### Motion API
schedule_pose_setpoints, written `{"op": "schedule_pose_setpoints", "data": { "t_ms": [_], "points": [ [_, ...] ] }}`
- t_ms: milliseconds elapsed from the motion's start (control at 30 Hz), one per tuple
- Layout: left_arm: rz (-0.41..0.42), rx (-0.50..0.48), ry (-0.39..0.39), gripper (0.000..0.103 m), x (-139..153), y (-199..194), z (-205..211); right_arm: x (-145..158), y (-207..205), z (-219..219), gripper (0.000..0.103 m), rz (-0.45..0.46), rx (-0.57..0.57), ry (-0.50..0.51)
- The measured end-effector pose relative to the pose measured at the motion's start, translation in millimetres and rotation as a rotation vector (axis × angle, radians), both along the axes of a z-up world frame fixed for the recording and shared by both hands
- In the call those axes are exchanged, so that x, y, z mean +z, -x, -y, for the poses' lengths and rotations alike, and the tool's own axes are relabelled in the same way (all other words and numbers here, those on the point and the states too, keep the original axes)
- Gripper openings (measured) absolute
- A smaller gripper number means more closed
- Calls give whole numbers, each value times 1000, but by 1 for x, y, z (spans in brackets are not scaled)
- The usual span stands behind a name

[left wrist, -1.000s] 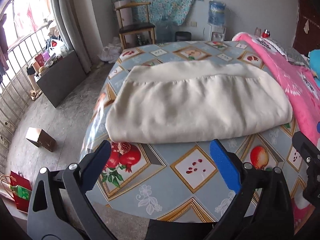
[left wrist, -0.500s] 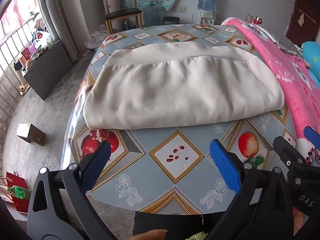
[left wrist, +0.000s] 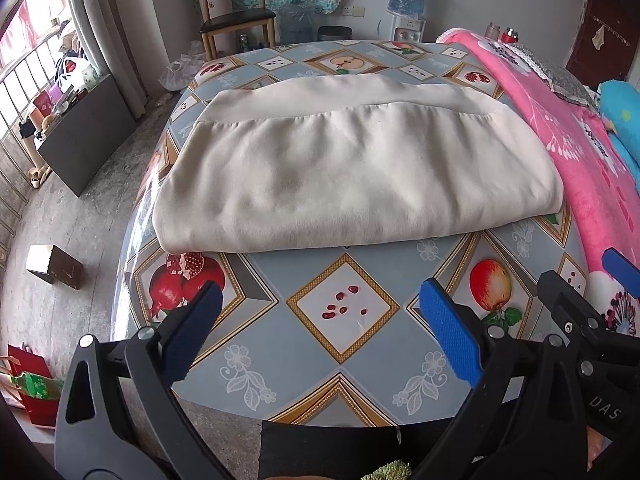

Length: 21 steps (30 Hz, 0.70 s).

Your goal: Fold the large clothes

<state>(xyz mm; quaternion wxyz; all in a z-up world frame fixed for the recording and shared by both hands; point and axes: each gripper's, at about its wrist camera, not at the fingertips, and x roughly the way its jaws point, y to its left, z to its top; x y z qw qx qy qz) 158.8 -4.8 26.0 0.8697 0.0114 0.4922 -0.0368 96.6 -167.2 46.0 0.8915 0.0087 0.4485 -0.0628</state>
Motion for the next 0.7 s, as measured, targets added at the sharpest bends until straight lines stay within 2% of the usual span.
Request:
{"op": "schedule_pose_setpoints", "data": {
  "t_ms": [700],
  "points": [
    [-12,2,7,95,-5,1,-3,-4,-4,2,97,-21,-24,11]
  ]
}}
